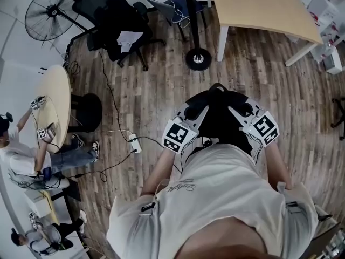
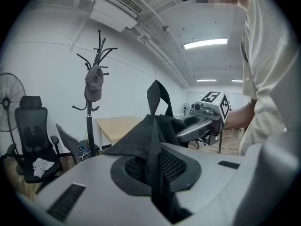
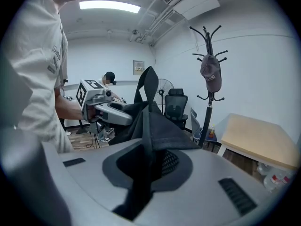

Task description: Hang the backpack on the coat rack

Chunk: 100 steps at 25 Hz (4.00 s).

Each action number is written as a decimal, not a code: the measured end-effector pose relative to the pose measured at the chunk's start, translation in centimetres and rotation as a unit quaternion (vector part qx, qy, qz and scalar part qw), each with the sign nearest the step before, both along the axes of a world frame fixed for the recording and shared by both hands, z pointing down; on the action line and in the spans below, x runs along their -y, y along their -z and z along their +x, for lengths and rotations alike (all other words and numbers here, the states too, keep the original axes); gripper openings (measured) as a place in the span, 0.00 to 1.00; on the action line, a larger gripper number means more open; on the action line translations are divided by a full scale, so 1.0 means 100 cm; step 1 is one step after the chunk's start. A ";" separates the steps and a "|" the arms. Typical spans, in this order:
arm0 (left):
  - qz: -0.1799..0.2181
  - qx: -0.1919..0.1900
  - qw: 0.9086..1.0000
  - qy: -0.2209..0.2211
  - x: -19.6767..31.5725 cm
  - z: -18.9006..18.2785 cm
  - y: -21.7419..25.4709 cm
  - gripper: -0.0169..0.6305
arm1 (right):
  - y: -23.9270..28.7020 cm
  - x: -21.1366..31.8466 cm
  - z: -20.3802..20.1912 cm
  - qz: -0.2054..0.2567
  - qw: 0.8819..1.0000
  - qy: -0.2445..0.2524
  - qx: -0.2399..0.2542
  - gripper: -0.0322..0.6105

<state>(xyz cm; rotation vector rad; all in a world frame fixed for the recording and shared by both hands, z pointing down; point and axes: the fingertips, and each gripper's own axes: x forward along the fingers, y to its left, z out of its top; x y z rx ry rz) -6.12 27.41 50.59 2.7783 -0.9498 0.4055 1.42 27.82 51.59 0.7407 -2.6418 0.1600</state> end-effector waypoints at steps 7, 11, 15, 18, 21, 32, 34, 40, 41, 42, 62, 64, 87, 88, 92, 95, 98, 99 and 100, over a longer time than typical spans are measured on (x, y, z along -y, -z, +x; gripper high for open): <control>-0.019 0.017 1.000 0.015 0.045 0.003 -0.009 0.09 | -0.012 0.047 0.002 -0.017 1.000 0.014 0.012 0.10; -0.023 0.022 0.999 0.030 0.082 0.005 -0.007 0.09 | -0.013 0.085 0.004 -0.012 0.999 0.024 0.020 0.10; -0.019 0.028 0.998 0.045 0.120 0.010 -0.005 0.09 | -0.011 0.124 0.008 0.002 0.999 0.042 0.023 0.10; -0.013 0.032 0.998 0.054 0.149 0.016 -0.003 0.09 | -0.011 0.152 0.014 0.011 0.998 0.055 0.024 0.10; -0.004 0.033 0.997 0.064 0.175 0.024 0.003 0.09 | -0.005 0.180 0.021 0.023 0.997 0.069 0.024 0.10; 0.006 0.035 0.996 0.085 0.251 0.058 0.010 0.09 | 0.004 0.257 0.055 0.039 0.996 0.079 0.023 0.10; 0.003 0.035 0.995 0.089 0.258 0.063 0.008 0.09 | 0.003 0.265 0.059 0.038 0.996 0.080 0.019 0.10; -0.012 0.034 0.996 0.087 0.281 0.069 0.005 0.09 | 0.000 0.287 0.064 0.031 0.996 0.080 0.012 0.10; -0.013 0.034 0.996 0.085 0.283 0.069 0.004 0.09 | -0.001 0.289 0.064 0.029 0.996 0.078 0.012 0.10; -0.014 0.035 0.996 0.082 0.285 0.068 0.004 0.09 | -0.001 0.291 0.064 0.028 0.997 0.076 0.012 0.10; -0.015 0.002 1.000 0.025 0.379 0.028 0.006 0.09 | 0.005 0.377 0.026 -0.009 0.999 0.028 -0.026 0.10; -0.014 -0.002 1.000 0.021 0.388 0.022 0.004 0.09 | 0.003 0.387 0.020 -0.004 0.999 0.022 -0.033 0.10; -0.053 0.026 0.998 0.036 0.469 0.000 -0.037 0.09 | -0.043 0.467 -0.004 -0.044 0.999 0.008 -0.030 0.10; -0.054 0.025 0.997 0.041 0.472 -0.001 -0.038 0.09 | -0.043 0.471 -0.004 -0.044 0.998 0.013 -0.032 0.10; -0.067 0.018 0.996 0.060 0.487 -0.003 -0.048 0.09 | -0.052 0.488 -0.006 -0.045 0.998 0.034 -0.039 0.10; -0.073 0.017 0.995 0.070 0.495 -0.002 -0.059 0.09 | -0.063 0.499 -0.004 -0.055 0.997 0.045 -0.041 0.10; -0.079 0.020 0.993 0.080 0.503 -0.003 -0.063 0.10 | -0.068 0.508 -0.004 -0.064 0.996 0.056 -0.040 0.10; -0.083 0.021 0.993 0.083 0.505 -0.004 -0.064 0.10 | -0.069 0.511 -0.004 -0.065 0.995 0.060 -0.039 0.10; -0.086 0.021 0.992 0.086 0.508 -0.005 -0.066 0.10 | -0.071 0.514 -0.005 -0.067 0.995 0.063 -0.039 0.10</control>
